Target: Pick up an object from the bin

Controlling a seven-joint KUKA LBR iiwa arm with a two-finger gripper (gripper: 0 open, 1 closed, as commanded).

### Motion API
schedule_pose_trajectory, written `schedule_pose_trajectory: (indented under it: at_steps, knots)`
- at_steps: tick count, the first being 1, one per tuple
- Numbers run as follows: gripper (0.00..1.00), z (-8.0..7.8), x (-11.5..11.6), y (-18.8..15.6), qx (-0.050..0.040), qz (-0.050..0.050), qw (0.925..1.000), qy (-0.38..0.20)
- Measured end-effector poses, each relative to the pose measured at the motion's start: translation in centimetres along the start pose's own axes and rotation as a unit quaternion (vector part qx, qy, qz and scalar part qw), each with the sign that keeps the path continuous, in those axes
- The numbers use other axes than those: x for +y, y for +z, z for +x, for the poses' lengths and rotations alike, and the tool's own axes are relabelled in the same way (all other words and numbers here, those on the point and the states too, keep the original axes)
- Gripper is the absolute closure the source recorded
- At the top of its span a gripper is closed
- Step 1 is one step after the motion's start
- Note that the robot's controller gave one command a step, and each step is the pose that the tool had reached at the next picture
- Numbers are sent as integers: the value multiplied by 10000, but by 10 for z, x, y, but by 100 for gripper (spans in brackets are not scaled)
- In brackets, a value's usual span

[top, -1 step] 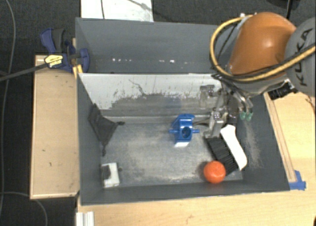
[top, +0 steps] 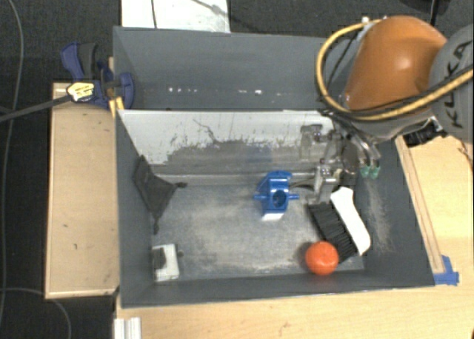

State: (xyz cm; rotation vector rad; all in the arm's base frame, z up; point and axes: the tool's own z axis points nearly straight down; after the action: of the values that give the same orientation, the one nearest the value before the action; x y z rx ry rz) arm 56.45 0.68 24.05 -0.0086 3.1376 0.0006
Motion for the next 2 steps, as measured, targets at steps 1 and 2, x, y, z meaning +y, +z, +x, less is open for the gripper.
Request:
schedule_pose_trajectory:
  at_steps: [1,2]
  knots:
    - [0,-11,5,60,-5,-1,9983,-591]
    - [0,-25,16,80,-18,-5,9943,-1062]
